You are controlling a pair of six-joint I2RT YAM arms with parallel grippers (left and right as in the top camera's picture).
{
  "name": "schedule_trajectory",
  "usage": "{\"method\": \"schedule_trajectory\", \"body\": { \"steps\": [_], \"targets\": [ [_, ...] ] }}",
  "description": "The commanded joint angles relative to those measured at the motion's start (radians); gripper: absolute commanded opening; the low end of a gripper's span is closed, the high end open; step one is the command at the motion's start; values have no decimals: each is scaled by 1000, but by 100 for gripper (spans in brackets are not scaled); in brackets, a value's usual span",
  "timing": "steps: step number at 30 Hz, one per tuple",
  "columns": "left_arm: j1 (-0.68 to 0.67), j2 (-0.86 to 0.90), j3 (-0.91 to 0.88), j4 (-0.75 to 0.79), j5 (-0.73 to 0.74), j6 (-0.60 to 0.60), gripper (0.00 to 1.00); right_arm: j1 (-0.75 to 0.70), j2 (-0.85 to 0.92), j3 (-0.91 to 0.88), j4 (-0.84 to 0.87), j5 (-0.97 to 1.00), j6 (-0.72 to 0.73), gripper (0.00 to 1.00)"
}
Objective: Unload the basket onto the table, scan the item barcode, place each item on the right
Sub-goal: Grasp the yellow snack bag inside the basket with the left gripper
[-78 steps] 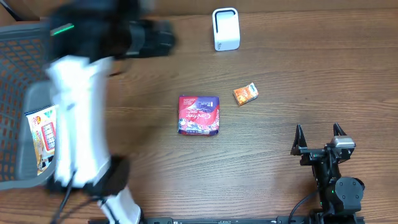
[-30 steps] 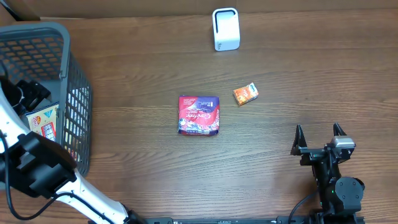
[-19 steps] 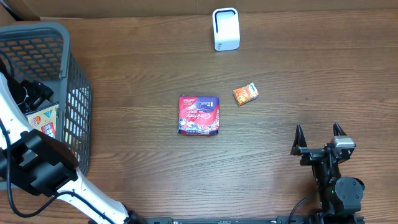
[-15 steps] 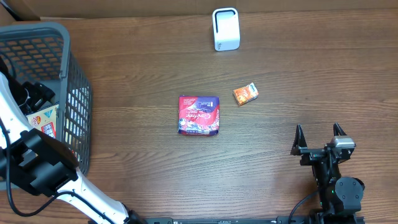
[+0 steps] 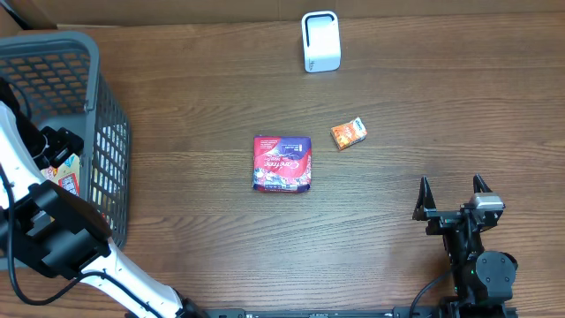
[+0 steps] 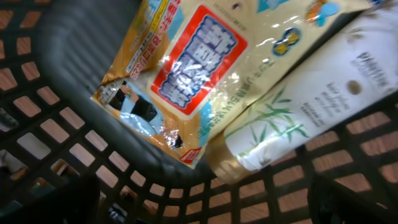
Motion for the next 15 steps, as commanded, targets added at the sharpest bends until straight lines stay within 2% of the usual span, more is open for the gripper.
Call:
{"method": "schedule_trajectory", "body": {
  "steps": [1, 7, 15],
  "targets": [
    [1, 10, -69, 28, -55, -14, 98, 3, -10, -10, 6, 9, -5, 100],
    [1, 10, -187, 169, -43, -2, 100, 3, -10, -10, 6, 9, -5, 100],
    [0, 10, -228, 328, -43, 64, 93, 3, -10, -10, 6, 9, -5, 100]
  ]
}}
